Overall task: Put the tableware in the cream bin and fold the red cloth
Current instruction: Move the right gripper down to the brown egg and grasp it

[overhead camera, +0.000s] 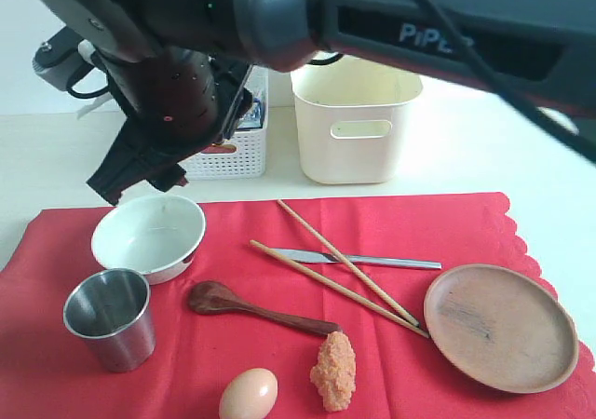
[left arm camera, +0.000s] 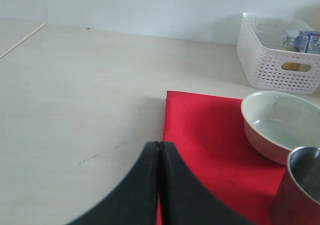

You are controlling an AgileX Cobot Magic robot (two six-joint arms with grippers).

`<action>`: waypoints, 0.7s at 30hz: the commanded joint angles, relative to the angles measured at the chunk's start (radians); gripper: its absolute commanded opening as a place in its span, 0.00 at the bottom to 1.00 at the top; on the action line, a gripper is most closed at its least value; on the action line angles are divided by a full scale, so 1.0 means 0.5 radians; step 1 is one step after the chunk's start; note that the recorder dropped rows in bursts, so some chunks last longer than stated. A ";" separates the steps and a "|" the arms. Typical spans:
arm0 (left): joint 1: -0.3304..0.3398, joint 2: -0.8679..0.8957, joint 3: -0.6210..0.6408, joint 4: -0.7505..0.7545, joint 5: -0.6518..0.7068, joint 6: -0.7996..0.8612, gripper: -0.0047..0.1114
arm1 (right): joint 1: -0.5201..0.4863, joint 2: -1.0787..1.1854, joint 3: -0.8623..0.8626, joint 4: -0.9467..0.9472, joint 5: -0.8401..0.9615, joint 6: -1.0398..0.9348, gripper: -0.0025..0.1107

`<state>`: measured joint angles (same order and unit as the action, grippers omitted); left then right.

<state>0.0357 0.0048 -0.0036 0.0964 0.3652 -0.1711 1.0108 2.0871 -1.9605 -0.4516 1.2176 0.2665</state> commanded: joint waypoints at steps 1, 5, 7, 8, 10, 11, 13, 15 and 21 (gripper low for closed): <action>-0.004 -0.010 0.007 -0.003 -0.020 0.005 0.05 | 0.002 -0.236 0.325 -0.063 0.007 -0.004 0.55; -0.004 -0.010 0.007 -0.003 -0.020 0.005 0.05 | 0.002 -0.542 0.754 -0.090 -0.052 0.010 0.55; -0.004 -0.010 0.007 -0.003 -0.020 0.005 0.05 | 0.002 -0.726 0.986 -0.093 -0.233 0.055 0.55; -0.004 -0.010 0.007 -0.003 -0.020 0.005 0.05 | 0.002 -0.807 1.104 -0.093 -0.319 0.078 0.55; -0.004 -0.010 0.007 -0.003 -0.020 0.005 0.05 | 0.002 -0.940 1.307 -0.098 -0.407 0.100 0.55; -0.004 -0.010 0.007 -0.003 -0.020 0.005 0.05 | 0.002 -1.004 1.390 -0.108 -0.463 0.104 0.55; -0.004 -0.010 0.007 -0.003 -0.020 0.005 0.05 | 0.002 -1.121 1.570 -0.122 -0.635 0.148 0.55; -0.004 -0.010 0.007 -0.003 -0.020 0.005 0.05 | 0.002 -1.200 1.717 -0.188 -0.810 0.256 0.55; -0.004 -0.010 0.007 -0.003 -0.020 0.005 0.05 | -0.060 -1.214 1.858 -0.278 -0.945 0.435 0.55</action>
<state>0.0357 0.0048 -0.0036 0.0964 0.3652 -0.1689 1.0046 1.4874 -1.0557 -0.5680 0.7897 0.4437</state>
